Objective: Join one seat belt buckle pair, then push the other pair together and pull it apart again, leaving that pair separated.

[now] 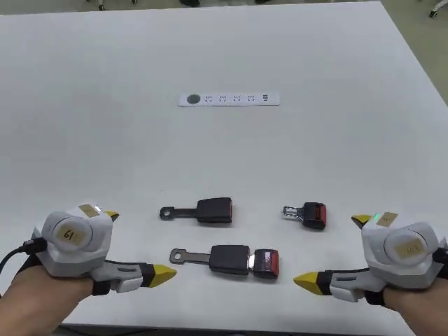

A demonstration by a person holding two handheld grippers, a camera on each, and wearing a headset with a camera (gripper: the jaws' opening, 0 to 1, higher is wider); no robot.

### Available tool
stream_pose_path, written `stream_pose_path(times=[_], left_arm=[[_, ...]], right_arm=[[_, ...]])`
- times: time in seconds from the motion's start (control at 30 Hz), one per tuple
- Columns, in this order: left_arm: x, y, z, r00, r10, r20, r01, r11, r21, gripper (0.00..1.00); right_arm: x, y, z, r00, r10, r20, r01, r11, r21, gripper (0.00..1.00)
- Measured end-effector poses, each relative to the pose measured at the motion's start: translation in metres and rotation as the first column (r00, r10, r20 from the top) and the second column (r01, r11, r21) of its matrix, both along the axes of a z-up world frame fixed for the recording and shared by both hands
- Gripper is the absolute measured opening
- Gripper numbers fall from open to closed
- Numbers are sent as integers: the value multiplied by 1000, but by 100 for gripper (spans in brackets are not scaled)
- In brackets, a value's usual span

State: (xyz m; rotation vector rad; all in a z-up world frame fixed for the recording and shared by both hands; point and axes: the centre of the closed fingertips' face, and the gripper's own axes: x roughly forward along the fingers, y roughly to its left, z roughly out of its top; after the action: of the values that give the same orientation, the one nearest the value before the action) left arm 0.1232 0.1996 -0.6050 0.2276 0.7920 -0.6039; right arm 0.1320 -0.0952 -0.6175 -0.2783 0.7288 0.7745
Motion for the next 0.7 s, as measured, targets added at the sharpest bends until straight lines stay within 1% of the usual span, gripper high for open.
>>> stream_pose_path(times=[0.13, 0.2, 0.3, 0.33, 0.43, 0.5, 0.53, 0.6, 0.63, 0.67, 0.7], left_arm=[[-2, 5, 2, 1000, 18, 10, -18, 1000, -2, 100], [-3, 5, 5, 1000, 23, 15, -23, 1000, -1, 100], [-3, 5, 11, 999, 36, 21, -35, 999, -16, 100], [-2, 4, 12, 999, 44, 21, -44, 999, -26, 100], [0, -3, 23, 997, 68, 37, -64, 994, -91, 100], [1, -4, 24, 996, 81, 41, -75, 990, -122, 100], [1, -4, 26, 996, 82, 47, -75, 989, -130, 100], [3, -6, 31, 994, 78, 72, -68, 988, -137, 100], [3, -7, 33, 994, 72, 82, -60, 989, -133, 100], [3, -8, 33, 994, 65, 88, -53, 990, -128, 100], [3, -6, 32, 994, 59, 87, -48, 992, -118, 100]], right_arm=[[2, -1, 4, 1000, 0, 10, 0, 1000, 0, 100], [4, -3, 4, 1000, -2, 17, 2, 1000, -3, 100], [4, -4, 5, 1000, -9, 16, 9, 1000, -1, 100], [4, -4, 5, 1000, -12, 15, 12, 1000, 0, 100], [0, -4, 4, 1000, -21, 6, 21, 1000, 3, 100], [-2, -2, 5, 1000, -21, 8, 21, 1000, 1, 100], [-3, -2, 5, 1000, -19, 7, 19, 1000, 0, 100], [-4, -1, 6, 1000, -17, 10, 17, 1000, -1, 100], [-3, -2, 6, 1000, -18, 12, 18, 1000, -1, 100], [-3, -2, 6, 1000, -21, 13, 21, 1000, 0, 100], [-3, -3, 6, 1000, -23, 14, 23, 1000, 0, 100]])
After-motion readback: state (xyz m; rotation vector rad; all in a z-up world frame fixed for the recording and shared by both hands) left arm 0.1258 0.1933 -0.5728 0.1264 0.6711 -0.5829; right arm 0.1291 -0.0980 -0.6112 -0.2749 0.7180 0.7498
